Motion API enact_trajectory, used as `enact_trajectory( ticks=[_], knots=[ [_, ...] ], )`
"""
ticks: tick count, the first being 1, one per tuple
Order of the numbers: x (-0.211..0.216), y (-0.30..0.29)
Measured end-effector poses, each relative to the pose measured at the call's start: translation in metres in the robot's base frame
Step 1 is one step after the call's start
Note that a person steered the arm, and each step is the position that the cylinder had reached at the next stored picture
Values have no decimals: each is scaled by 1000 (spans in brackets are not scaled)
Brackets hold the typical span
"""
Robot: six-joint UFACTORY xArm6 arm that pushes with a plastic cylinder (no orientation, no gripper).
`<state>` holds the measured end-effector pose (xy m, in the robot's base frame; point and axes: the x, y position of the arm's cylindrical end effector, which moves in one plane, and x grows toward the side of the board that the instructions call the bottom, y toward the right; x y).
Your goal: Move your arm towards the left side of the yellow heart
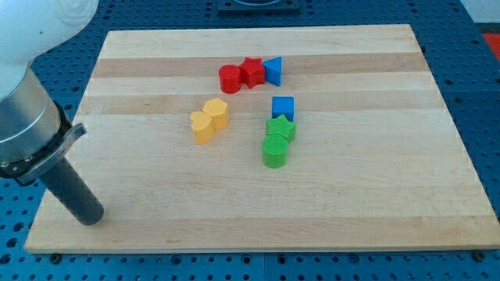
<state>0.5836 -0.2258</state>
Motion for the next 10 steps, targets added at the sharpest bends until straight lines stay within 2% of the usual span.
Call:
enact_trajectory(
  ticks=[3, 4, 5, 6, 7, 10],
  knots=[
    [0, -22],
    [-18, -47],
    [-25, -46],
    [-70, 12],
    [-112, 33],
    [-121, 51]
  ],
)
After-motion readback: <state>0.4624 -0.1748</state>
